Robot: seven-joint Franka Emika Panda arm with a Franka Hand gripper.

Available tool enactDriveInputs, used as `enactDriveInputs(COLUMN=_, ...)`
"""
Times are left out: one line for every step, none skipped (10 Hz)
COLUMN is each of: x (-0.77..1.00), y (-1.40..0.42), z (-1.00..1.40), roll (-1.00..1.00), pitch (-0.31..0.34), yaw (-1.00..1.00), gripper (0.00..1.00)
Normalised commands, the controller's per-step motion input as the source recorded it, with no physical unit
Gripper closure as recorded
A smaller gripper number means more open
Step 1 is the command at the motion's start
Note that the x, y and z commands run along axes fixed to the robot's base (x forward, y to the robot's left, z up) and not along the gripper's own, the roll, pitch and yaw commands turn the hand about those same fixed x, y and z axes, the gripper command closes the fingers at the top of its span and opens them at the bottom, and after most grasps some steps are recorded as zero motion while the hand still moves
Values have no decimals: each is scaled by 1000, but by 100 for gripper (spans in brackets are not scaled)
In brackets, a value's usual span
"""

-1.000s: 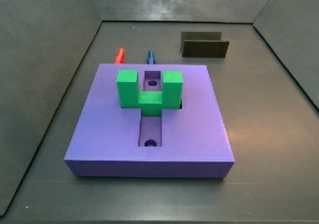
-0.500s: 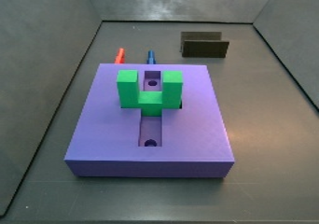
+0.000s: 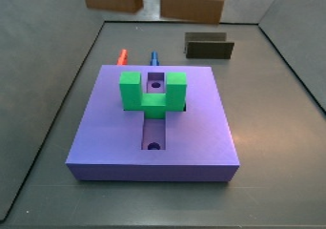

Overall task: Pick up the brown object. Move up. Move to above the board. Insert the brown object.
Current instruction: Insert the brown object.

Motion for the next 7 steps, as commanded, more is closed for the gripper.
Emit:
enactDriveInputs(x=26, y=-194, z=-277, roll=0, pitch=-103, yaw=-923, gripper=100)
enactDriveInputs(x=54, y=-263, z=-200, roll=30, pitch=-67, yaw=-894, gripper=100)
enactDriveInputs(x=63, y=-254, z=-163, roll=86, pitch=-34, yaw=-891, gripper=100)
enactDriveInputs(x=66, y=-243, z=-163, roll=107, pitch=-34, yaw=-891, gripper=100)
enactDriveInputs(x=29, y=-174, z=-203, roll=147, pitch=-20, yaw=-909, gripper=100)
enactDriveInputs(x=29, y=-106, z=-214, roll=179, pitch=0, yaw=-860, gripper=100)
enactDriveInputs(x=20, y=-63, z=-217, roll=176, pitch=0, yaw=-906, gripper=100)
